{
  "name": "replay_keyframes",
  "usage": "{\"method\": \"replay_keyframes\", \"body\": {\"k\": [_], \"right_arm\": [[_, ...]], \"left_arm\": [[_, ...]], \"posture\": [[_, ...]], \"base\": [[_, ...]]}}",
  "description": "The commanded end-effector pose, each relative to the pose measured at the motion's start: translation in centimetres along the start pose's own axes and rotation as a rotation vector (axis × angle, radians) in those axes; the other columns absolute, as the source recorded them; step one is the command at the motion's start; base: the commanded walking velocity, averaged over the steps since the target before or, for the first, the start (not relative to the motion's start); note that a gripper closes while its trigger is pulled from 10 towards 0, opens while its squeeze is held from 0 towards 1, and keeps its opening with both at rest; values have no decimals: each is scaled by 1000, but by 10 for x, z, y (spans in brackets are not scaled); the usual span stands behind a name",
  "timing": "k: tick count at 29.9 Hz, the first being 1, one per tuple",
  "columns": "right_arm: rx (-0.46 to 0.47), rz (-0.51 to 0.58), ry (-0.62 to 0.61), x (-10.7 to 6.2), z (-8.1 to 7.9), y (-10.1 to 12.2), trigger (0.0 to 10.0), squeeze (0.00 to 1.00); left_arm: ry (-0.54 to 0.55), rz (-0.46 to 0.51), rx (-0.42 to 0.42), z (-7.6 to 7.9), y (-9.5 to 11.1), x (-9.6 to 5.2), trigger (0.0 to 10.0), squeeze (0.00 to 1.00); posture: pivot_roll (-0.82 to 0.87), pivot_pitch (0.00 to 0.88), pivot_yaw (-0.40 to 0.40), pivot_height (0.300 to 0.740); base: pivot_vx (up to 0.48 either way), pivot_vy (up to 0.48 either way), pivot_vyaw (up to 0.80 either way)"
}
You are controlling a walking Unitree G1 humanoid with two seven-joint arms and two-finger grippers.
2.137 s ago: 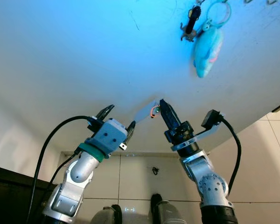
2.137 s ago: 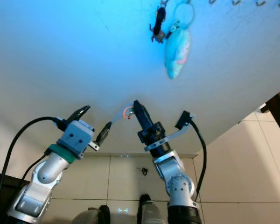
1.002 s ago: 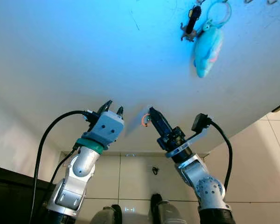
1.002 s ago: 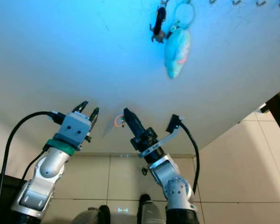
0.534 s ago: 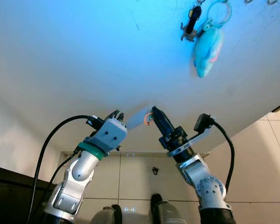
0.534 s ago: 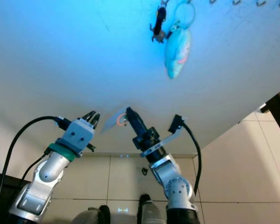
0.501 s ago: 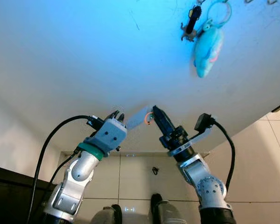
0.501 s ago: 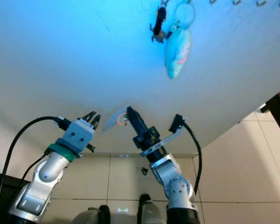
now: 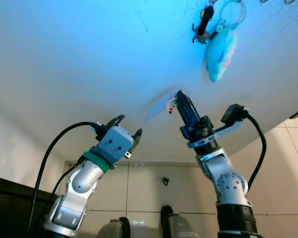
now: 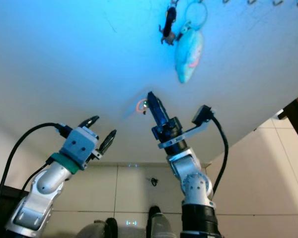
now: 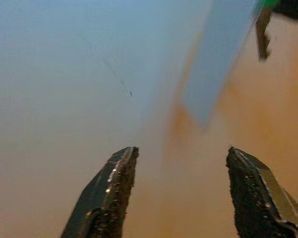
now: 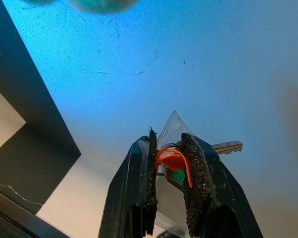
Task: Hang keys on a hook
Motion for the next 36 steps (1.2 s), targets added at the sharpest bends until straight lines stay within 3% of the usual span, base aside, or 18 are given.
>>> {"method": "replay_keyframes", "body": {"k": [1,7,9,11,23,25,29,30,32,33,36], "right_arm": [[11,-12,-8,-2,4,-5,10000,0],[39,-24,-20,0,10,-13,10000,0],[76,-52,-23,7,15,-27,10000,0],[104,-79,-15,13,15,-38,10000,0],[155,-146,-4,18,14,-63,10000,0],[169,-161,17,20,10,-69,10000,0],[176,-165,33,21,7,-70,10000,0],[179,-166,48,22,3,-70,10000,0],[179,-166,48,22,3,-70,10000,0],[181,-166,61,22,-1,-70,10000,0],[179,-164,79,21,-6,-69,10000,0]], "left_arm": [[8,-14,-1,0,-1,-3,10000,1000],[48,7,12,-3,8,1,10000,1000],[47,23,11,2,15,7,10000,0],[74,33,7,1,21,13,10000,0],[80,64,-25,6,32,23,10000,0],[96,56,14,5,30,25,4392,0],[102,48,32,4,28,26,3922,0],[111,32,54,3,25,26,1686,0],[111,32,54,3,25,26,1686,0],[119,20,66,1,22,26,0,0],[132,2,87,-4,16,27,0,0]], "posture": [[-109,208,80,740],[-100,213,84,740],[-92,212,80,740],[-90,211,74,740],[-89,209,61,740],[-89,209,58,740],[-93,208,57,740],[-94,208,57,740],[-94,208,57,740],[-97,207,56,740],[-102,204,58,740]], "base": [[0,0,0],[0,0,0],[0,0,0],[0,0,0],[0,0,0],[0,0,0],[0,0,0],[0,0,0],[0,0,0],[0,0,0],[0,0,0]]}}
Point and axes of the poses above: a point about 5 cm out from each wrist's last joint towards the gripper, its own x axis pointing out of the wrist towards the gripper, its own y axis along the axis of the wrist's last joint, z = x × y, the point moved 3 cm from there along x, pointing out of the wrist towards the gripper, and after that the axes turned 9 degrees about x, right-handed, at the moved point
